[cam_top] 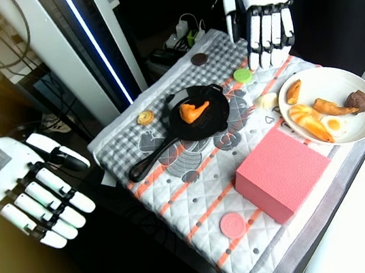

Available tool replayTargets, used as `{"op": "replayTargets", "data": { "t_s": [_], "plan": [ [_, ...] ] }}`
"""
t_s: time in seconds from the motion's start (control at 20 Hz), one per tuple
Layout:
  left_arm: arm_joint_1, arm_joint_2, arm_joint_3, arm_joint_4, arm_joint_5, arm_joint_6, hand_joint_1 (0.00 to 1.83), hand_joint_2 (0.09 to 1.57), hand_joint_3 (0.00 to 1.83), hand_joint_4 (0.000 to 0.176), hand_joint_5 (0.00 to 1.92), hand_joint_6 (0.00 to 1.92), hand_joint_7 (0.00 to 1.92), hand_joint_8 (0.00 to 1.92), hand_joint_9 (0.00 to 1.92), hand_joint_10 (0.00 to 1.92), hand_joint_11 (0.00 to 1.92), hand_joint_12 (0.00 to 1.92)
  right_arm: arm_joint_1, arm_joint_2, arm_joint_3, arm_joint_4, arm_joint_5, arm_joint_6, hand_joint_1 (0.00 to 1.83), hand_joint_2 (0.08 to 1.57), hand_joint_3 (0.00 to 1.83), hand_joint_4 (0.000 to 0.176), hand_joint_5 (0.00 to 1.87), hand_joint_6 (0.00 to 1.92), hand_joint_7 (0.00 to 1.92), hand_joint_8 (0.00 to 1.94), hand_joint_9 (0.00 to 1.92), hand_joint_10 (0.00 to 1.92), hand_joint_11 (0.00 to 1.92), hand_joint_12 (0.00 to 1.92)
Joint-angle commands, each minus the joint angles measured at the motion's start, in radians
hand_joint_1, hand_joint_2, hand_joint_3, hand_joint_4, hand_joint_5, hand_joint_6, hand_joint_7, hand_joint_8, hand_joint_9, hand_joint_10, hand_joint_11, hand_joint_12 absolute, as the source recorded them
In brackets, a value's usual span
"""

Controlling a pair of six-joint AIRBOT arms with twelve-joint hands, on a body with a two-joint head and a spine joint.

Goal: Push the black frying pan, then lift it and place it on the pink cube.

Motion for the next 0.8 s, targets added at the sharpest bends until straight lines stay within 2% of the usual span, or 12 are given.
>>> {"op": "replayTargets", "data": {
  "t_s": [0.0, 0.15, 0.2, 0.3, 0.35, 0.4, 0.45, 0.5, 0.6, 0.65, 0.7, 0.75],
  "plan": [
    [0.000, -0.005, 0.001, -0.001, -0.073, -0.001, 0.45, 1.31, 0.00, 0.007, 0.47, 0.04, 0.35, 0.00, 0.24, 0.12, 0.00, 1.26, 0.002, 0.000, 0.008, 0.016, 0.121, 0.007, 0.42, 1.27, 0.02, 0.000, 0.00, 0.00, 0.00, 0.00, 0.00, 0.00, 0.00, 0.24],
    [0.030, -0.018, 0.002, -0.001, -0.067, 0.000, 0.46, 1.29, 0.00, 0.000, 0.49, 0.02, 0.38, 0.00, 0.29, 0.07, 0.00, 1.34, 0.002, -0.006, 0.005, 0.014, 0.121, 0.007, 0.40, 1.25, 0.00, 0.000, 0.00, 0.00, 0.00, 0.00, 0.00, 0.00, 0.00, 0.21],
    [0.036, -0.022, 0.002, 0.002, -0.064, 0.000, 0.45, 1.29, 0.00, 0.000, 0.49, 0.01, 0.39, 0.01, 0.31, 0.07, 0.00, 1.38, 0.002, -0.007, 0.005, 0.014, 0.121, 0.007, 0.41, 1.25, 0.00, 0.000, 0.00, 0.00, 0.00, 0.00, 0.00, 0.00, 0.00, 0.09],
    [0.051, -0.035, 0.003, 0.021, -0.043, 0.000, 0.44, 1.28, 0.00, 0.000, 0.49, 0.01, 0.39, 0.00, 0.31, 0.06, 0.00, 1.41, 0.002, -0.007, 0.005, 0.014, 0.121, 0.007, 0.39, 1.24, 0.00, 0.000, 0.00, 0.00, 0.00, 0.00, 0.00, 0.00, 0.00, 0.20],
    [0.074, -0.049, 0.008, 0.022, -0.027, 0.000, 0.40, 1.29, 0.00, 0.000, 0.51, 0.01, 0.44, 0.01, 0.38, 0.09, 0.00, 1.48, 0.003, -0.009, 0.008, 0.013, 0.121, 0.008, 0.43, 1.26, 0.00, 0.000, 0.00, 0.00, 0.00, 0.00, 0.00, 0.00, 0.00, 0.42],
    [0.083, -0.054, 0.012, 0.022, -0.023, 0.000, 0.40, 1.29, 0.00, 0.000, 0.51, 0.01, 0.44, 0.01, 0.38, 0.09, 0.00, 1.48, 0.003, -0.012, 0.009, 0.013, 0.121, 0.009, 0.43, 1.26, 0.00, 0.000, 0.00, 0.00, 0.00, 0.00, 0.00, 0.00, 0.00, 0.42],
    [0.097, -0.066, 0.019, 0.022, -0.014, 0.000, 0.42, 1.28, 0.00, 0.001, 0.52, 0.01, 0.43, 0.00, 0.34, 0.07, 0.00, 1.37, 0.003, -0.015, 0.010, 0.012, 0.121, 0.010, 0.44, 1.28, 0.00, 0.000, 0.00, 0.00, 0.00, 0.00, 0.00, 0.00, 0.00, 0.42],
    [0.110, -0.082, 0.026, 0.022, -0.008, 0.000, 0.43, 1.28, 0.00, 0.022, 0.53, 0.02, 0.40, 0.00, 0.31, 0.05, 0.00, 1.20, 0.003, -0.015, 0.010, 0.011, 0.121, 0.010, 0.44, 1.29, 0.00, 0.000, 0.00, 0.00, 0.00, 0.00, 0.00, 0.00, 0.00, 0.35],
    [0.122, -0.094, 0.029, 0.022, -0.009, 0.000, 0.48, 1.28, 0.00, 0.000, 0.63, 0.06, 0.46, 0.02, 0.37, 0.07, 0.00, 1.30, 0.003, -0.017, 0.012, 0.011, 0.120, 0.010, 0.39, 1.28, 0.00, 0.002, 0.00, 0.00, 0.00, 0.00, 0.00, 0.00, 0.00, 0.41],
    [0.131, -0.103, 0.029, 0.022, -0.015, 0.000, 0.49, 1.28, 0.00, 0.000, 0.57, 0.34, 0.56, 0.03, 0.36, 0.41, 0.00, 1.51, 0.003, -0.019, 0.013, 0.011, 0.120, 0.010, 0.38, 1.28, 0.00, 0.006, 0.00, 0.00, 0.00, 0.00, 0.00, 0.00, 0.00, 0.41],
    [0.139, -0.110, 0.029, 0.022, -0.023, 0.000, 0.46, 1.29, 0.00, 0.000, 0.37, 0.82, 0.60, 0.07, 0.26, 0.85, 0.00, 1.67, 0.003, -0.021, 0.013, 0.012, 0.120, 0.011, 0.36, 1.28, 0.00, 0.015, 0.00, 0.00, 0.00, 0.00, 0.00, 0.00, 0.00, 0.46],
    [0.147, -0.119, 0.029, 0.022, -0.032, 0.000, 0.44, 1.30, 0.00, 0.000, 0.25, 1.10, 0.53, 0.24, 0.18, 1.07, 0.00, 1.73, 0.003, -0.025, 0.014, 0.012, 0.120, 0.013, 0.36, 1.29, 0.00, 0.011, 0.00, 0.00, 0.00, 0.00, 0.00, 0.00, 0.00, 0.41]
  ]
}}
